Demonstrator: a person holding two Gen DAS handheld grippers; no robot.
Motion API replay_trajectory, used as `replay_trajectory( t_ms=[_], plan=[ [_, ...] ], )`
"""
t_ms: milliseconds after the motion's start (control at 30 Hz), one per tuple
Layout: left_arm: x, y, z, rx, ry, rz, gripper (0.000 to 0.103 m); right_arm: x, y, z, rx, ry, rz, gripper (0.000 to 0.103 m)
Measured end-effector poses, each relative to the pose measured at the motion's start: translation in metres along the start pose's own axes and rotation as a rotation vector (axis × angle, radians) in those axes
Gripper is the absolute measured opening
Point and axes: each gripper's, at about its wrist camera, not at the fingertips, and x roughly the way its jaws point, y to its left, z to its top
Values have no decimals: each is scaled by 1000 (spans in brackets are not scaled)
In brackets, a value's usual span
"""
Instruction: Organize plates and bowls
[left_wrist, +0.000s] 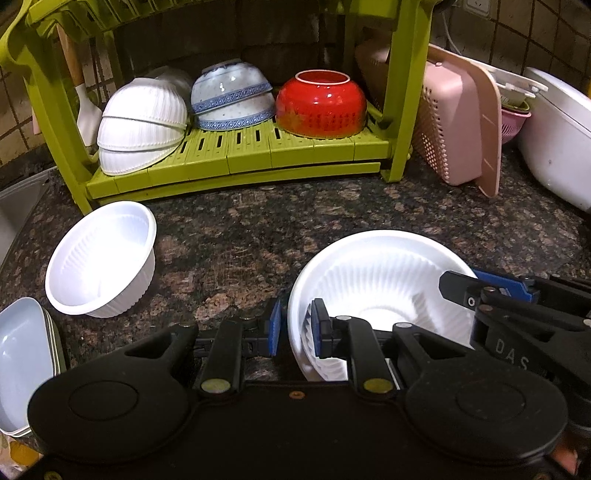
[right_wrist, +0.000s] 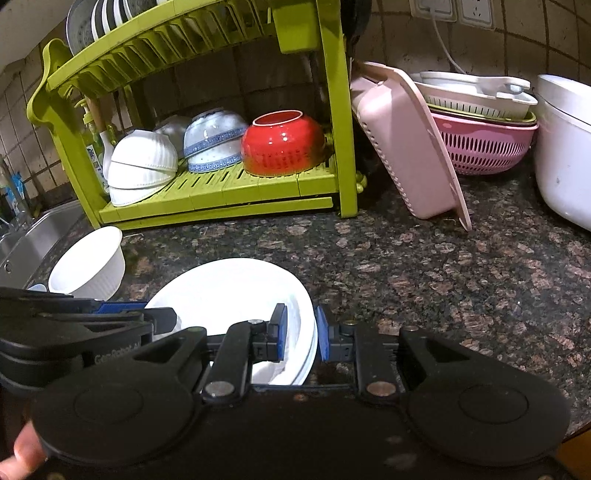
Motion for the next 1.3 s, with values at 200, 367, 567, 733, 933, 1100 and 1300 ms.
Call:
replay_trajectory(
  t_ms=[200, 367, 567, 733, 933, 1100, 1300],
  plan=[
    [3, 1, 0, -8, 10, -3, 24, 1, 0, 0, 2, 4, 6, 21],
    [4, 1, 1, -9, 13, -2, 26, 5, 0, 0, 1, 19, 1, 21],
    [6, 1, 0, -17, 17, -1, 31, 8, 0, 0, 3, 30, 3, 22],
    [7, 2, 0, -20, 18, -2, 31, 10, 1, 0, 0, 37, 3, 23],
    [7, 3, 1, -40, 17, -13, 32, 11, 0, 0, -1, 32, 7, 25],
    [6, 6, 2, -58, 15, -26, 32, 9, 0, 0, 2, 27, 8, 27],
    [5, 7, 2, -69, 12, -41, 32, 8, 1, 0, -3, 26, 9, 27]
  ],
)
